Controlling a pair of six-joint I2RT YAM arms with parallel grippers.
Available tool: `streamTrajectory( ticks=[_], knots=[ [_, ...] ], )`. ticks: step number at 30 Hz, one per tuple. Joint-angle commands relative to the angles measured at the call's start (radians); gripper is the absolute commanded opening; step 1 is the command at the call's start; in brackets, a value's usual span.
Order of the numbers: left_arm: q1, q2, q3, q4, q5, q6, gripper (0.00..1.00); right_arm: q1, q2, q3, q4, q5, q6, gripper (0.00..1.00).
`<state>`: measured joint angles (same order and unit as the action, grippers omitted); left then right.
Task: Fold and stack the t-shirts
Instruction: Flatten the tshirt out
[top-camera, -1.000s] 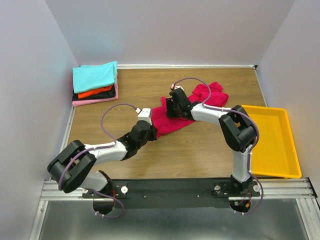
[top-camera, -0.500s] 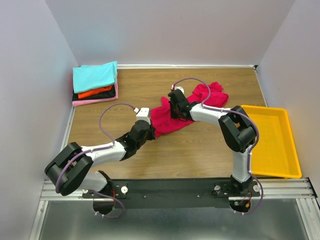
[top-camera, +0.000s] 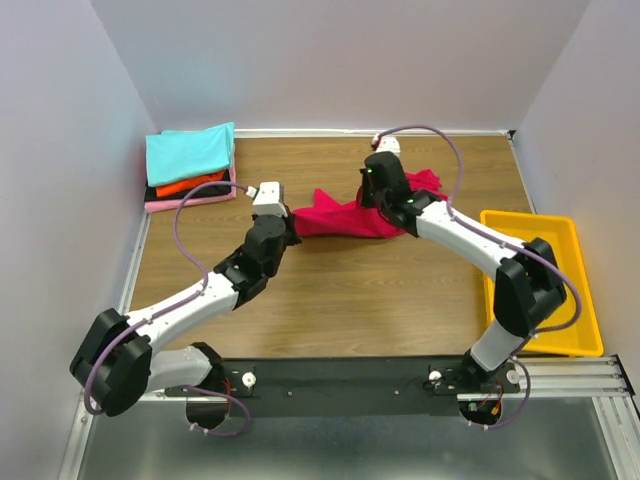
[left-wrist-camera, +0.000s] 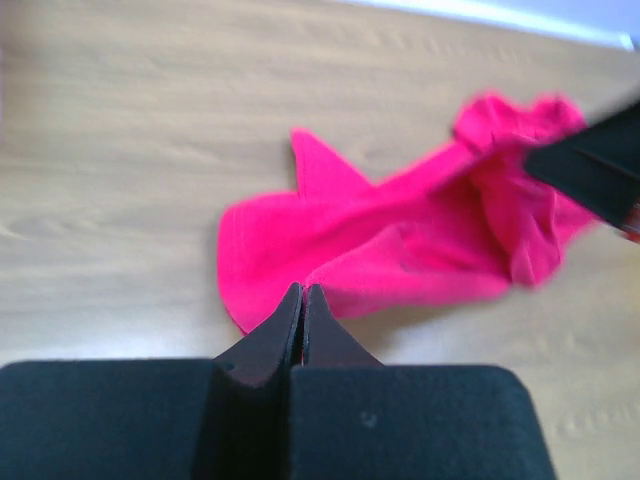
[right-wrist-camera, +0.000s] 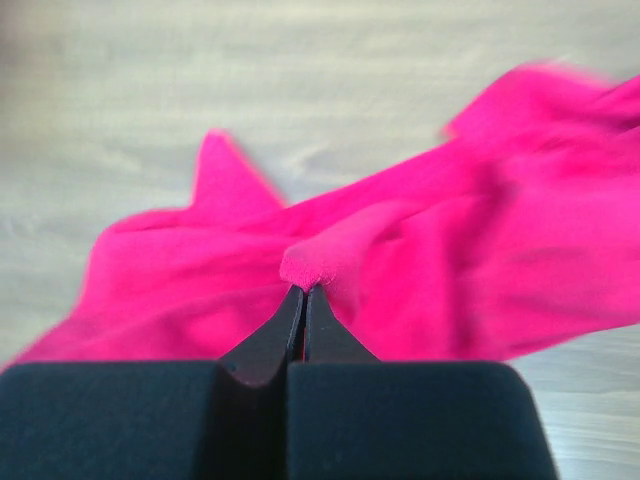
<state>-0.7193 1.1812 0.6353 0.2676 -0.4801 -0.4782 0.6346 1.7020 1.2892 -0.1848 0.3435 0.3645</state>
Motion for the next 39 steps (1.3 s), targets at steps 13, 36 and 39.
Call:
streamTrajectory(
  ticks=[13,36,39],
  knots=[
    [0.119,-0.31,0.193,-0.054,-0.423,0.251,0.0,-0.262,-0.347,0.068,-0.021,0.08,-0.098,0.0],
    [0.138,-0.586,-0.071,-0.162,-0.43,0.021,0.0,-0.435,-0.573,-0.237,-0.045,0.0,0.005,0.01],
    [0.139,-0.566,-0.08,-0.147,-0.405,0.013,0.0,-0.435,-0.602,-0.31,-0.044,0.015,0.03,0.01]
  ],
)
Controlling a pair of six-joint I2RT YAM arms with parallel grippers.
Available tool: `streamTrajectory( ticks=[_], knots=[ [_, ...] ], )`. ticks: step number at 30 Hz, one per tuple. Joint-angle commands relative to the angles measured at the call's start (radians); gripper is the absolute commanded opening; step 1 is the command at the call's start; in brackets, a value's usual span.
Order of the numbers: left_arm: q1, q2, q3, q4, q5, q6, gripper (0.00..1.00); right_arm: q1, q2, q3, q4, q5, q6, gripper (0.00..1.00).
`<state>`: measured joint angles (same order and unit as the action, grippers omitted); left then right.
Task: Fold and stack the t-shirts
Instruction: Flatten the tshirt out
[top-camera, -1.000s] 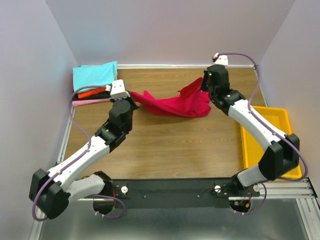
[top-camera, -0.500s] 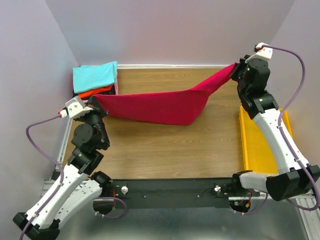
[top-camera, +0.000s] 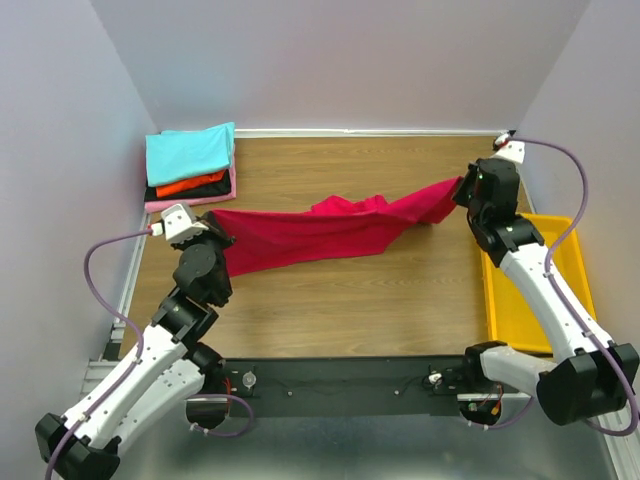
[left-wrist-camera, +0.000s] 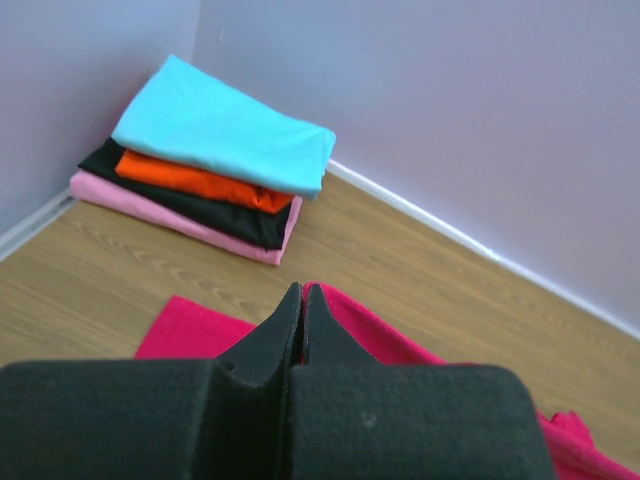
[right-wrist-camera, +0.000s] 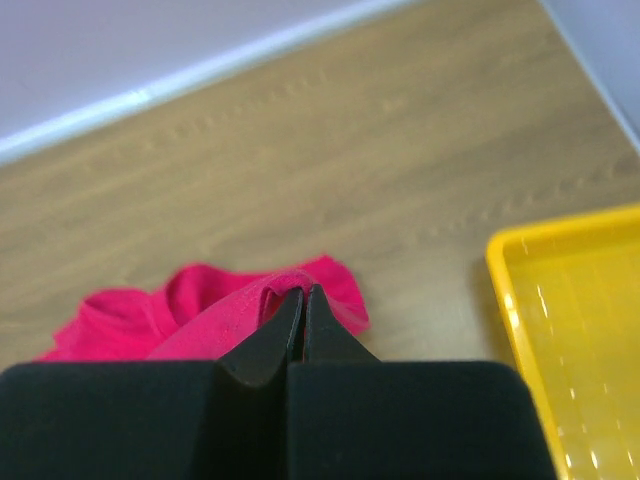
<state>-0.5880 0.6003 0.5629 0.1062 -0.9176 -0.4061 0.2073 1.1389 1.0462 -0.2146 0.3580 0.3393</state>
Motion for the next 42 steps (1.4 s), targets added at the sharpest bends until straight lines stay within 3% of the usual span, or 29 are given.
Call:
streamTrajectory(
  ticks=[1,9,17,30,36,42],
  knots=[
    [0.007,0.027,-0.006,0.019,0.034,-0.059,0.0,-0.008,-0.045,-0.074,-0.014,0.009,0.056,0.01],
    [0.007,0.038,0.086,0.104,0.089,0.093,0.0,-0.008,-0.137,0.046,-0.014,-0.007,0.003,0.01],
    [0.007,-0.028,0.258,0.076,0.197,0.281,0.0,-0.006,-0.221,0.237,-0.023,-0.091,-0.055,0.01],
    [0.005,-0.221,0.408,0.056,0.353,0.293,0.0,-0.008,-0.26,0.583,-0.103,-0.231,-0.106,0.01],
    [0.004,-0.175,0.474,0.064,0.375,0.32,0.0,-0.008,-0.196,0.696,-0.103,-0.248,-0.121,0.01],
    [0.005,0.021,0.486,0.134,0.315,0.401,0.0,-0.008,-0.05,0.724,-0.097,-0.225,-0.123,0.01]
  ],
)
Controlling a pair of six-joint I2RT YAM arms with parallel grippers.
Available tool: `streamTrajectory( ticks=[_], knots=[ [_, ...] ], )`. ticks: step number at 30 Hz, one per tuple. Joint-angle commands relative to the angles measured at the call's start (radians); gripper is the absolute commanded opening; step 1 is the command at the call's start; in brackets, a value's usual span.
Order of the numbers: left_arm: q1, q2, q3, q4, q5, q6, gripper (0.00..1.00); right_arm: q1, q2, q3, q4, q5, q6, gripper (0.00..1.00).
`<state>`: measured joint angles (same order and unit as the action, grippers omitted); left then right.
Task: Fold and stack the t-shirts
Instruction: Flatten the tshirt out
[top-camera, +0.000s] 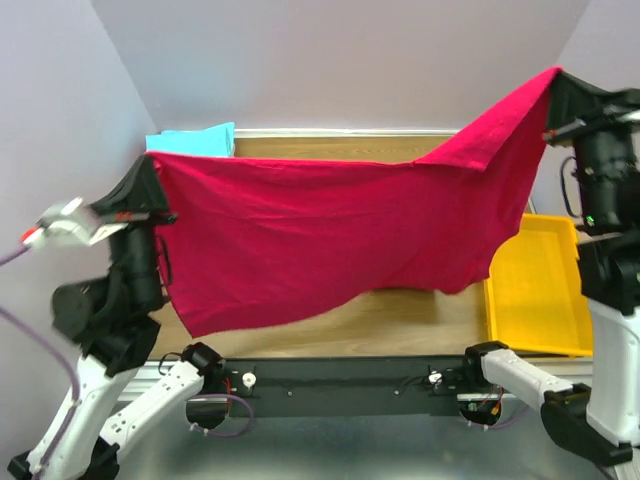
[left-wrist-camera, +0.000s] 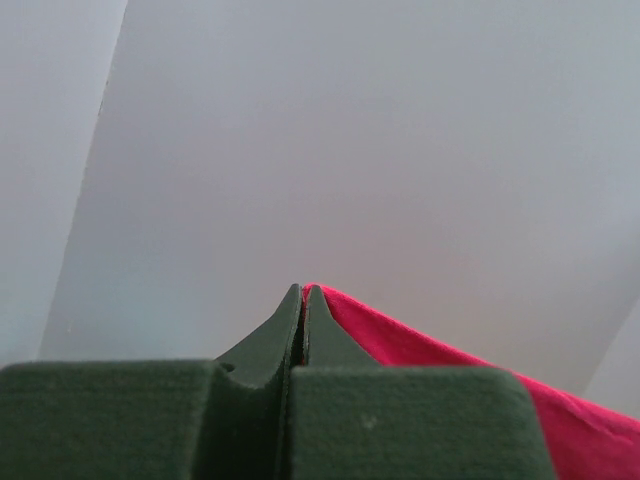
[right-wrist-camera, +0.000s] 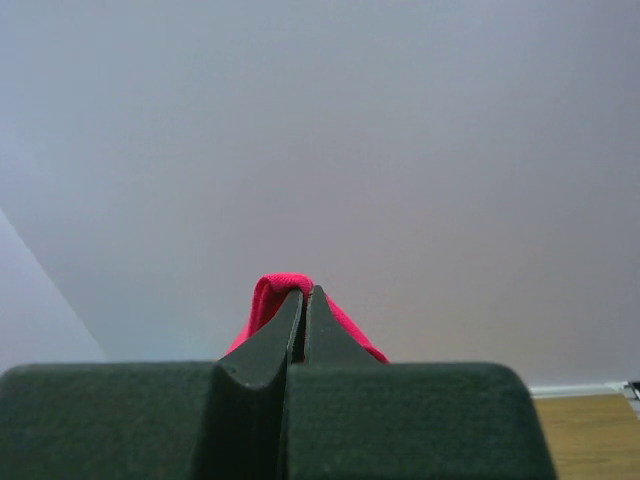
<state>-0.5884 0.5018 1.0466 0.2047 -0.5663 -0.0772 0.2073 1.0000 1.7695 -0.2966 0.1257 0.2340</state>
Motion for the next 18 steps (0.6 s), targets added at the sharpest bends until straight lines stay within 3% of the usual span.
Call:
streamTrajectory(
  ticks=[1,5,10,18],
  knots=[
    [0.006,0.185,0.01,0.041,-0.073,0.098,0.0,-0.006,0.109,-0.002,-0.012,0.02,-0.018,0.01],
    [0.027,0.323,0.029,0.111,-0.092,0.136,0.0,-0.006,0.245,-0.021,0.036,0.078,-0.031,0.01],
    [0.162,0.452,0.094,0.148,-0.005,0.119,0.0,-0.008,0.393,0.069,0.063,0.109,-0.059,0.01],
    [0.199,0.485,0.167,0.128,0.064,0.119,0.0,-0.006,0.474,0.209,0.063,0.078,-0.096,0.0]
  ],
)
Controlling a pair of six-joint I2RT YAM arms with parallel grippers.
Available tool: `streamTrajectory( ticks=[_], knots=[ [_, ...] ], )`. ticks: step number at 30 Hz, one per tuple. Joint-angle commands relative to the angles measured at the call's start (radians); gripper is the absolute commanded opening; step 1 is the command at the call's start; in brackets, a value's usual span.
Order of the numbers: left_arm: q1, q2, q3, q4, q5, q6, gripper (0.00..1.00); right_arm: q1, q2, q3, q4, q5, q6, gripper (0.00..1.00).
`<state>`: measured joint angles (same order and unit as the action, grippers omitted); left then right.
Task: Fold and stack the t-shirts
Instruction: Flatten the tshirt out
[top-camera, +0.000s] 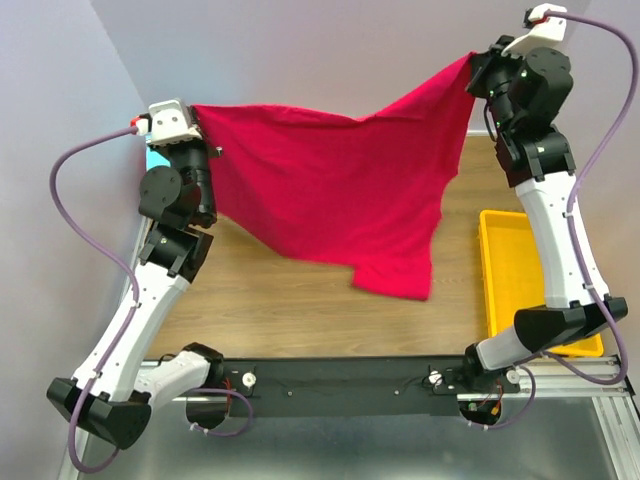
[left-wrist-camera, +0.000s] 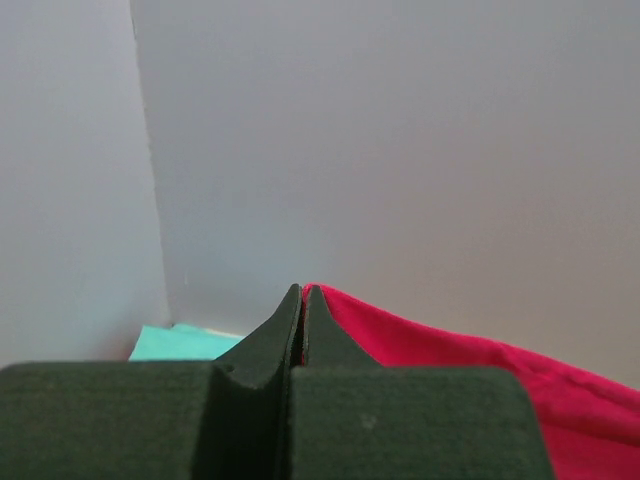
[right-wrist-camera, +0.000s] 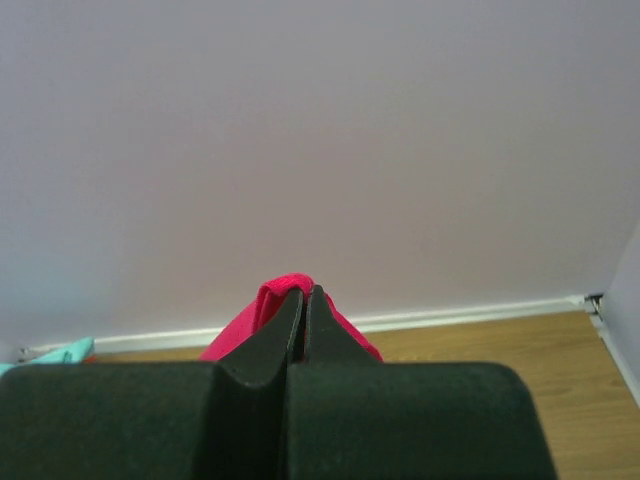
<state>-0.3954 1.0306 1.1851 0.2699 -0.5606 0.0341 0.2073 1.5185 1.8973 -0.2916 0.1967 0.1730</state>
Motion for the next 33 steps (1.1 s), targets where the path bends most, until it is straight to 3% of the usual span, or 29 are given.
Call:
streamTrajectory(
  ticks=[1,8,15,26,33],
  knots=[
    [0.006,-0.073,0.012,0.064,0.073,-0.005,0.0,-0.006,-0.07,0.074,0.058,-0.006,-0.032,0.0],
    [0.004,-0.242,-0.051,-0.015,0.179,-0.072,0.0,-0.006,-0.297,-0.046,0.051,-0.114,0.01,0.01],
    [0.004,-0.466,-0.061,-0.051,0.154,-0.077,0.0,-0.008,-0.443,-0.049,0.042,-0.131,-0.01,0.0],
    [0.004,-0.554,0.011,-0.083,0.191,-0.046,0.0,-0.008,-0.413,0.126,0.028,-0.071,-0.07,0.0],
    [0.004,-0.506,-0.077,0.031,0.14,0.003,0.0,-0.006,-0.336,0.149,0.029,-0.054,-0.075,0.01]
  ],
)
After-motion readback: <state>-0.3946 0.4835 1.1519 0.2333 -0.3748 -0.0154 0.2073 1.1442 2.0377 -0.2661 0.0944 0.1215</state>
